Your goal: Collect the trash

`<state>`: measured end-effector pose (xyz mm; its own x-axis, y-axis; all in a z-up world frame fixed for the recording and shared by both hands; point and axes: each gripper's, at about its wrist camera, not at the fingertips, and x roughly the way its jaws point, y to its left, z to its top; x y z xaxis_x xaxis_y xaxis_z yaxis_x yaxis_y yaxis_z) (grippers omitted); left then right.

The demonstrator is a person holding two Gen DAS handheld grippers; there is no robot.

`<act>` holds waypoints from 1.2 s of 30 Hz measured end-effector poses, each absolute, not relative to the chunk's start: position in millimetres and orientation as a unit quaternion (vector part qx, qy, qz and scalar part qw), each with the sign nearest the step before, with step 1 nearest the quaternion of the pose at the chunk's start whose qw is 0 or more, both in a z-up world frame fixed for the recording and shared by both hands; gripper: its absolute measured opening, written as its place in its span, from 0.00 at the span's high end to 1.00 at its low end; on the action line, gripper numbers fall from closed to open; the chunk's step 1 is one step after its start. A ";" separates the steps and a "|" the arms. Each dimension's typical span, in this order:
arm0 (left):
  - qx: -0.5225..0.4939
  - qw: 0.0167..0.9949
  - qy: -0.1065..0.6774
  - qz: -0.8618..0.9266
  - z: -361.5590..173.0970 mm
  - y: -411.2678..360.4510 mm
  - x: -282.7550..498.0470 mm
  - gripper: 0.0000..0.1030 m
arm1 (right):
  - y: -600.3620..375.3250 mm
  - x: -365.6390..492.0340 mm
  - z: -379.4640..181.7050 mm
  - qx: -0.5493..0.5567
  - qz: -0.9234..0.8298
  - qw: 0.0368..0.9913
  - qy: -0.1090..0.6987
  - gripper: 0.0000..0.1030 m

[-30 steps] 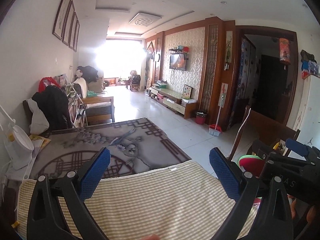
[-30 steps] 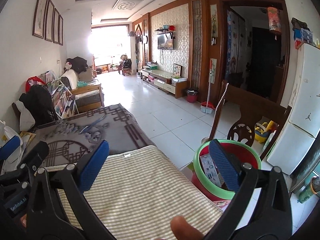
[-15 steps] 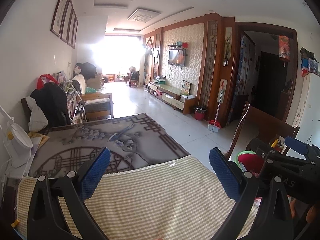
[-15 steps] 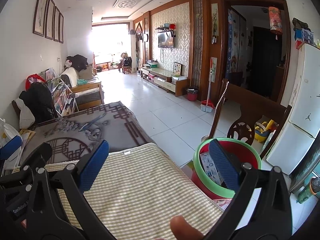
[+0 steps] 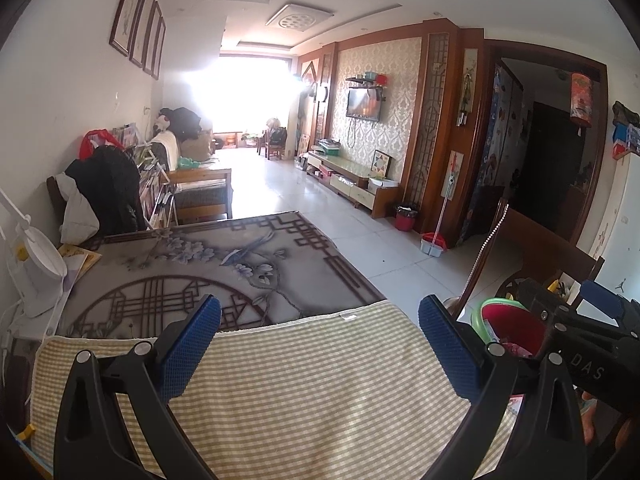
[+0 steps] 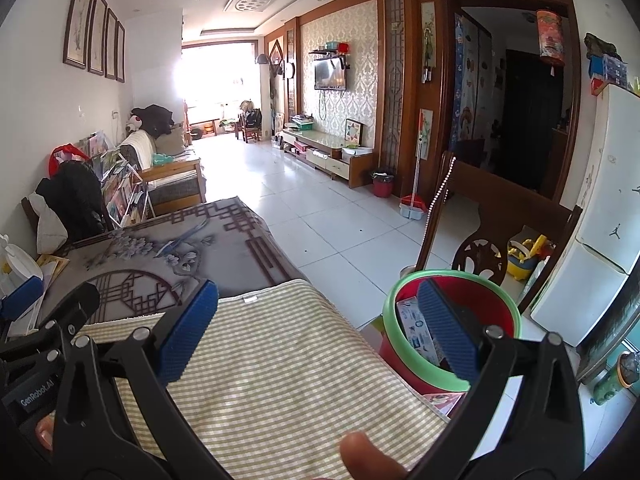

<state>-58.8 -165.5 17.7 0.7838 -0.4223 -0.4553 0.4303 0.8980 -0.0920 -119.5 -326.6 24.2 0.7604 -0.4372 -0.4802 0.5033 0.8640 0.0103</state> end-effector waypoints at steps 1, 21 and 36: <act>0.010 0.944 0.238 -0.226 17.6 -165.9 -59.2 0.08 | -326.2 -119.6 24.3 0.069 -0.251 0.935 0.239 0.05; 0.019 0.943 0.240 -0.229 15.3 -169.4 -60.0 0.08 | -327.1 -118.3 22.2 0.071 -0.253 0.934 0.243 0.05; 0.022 0.942 0.245 -0.230 7.1 -166.7 -57.0 0.08 | -327.1 -116.9 20.0 0.071 -0.253 0.933 0.245 0.05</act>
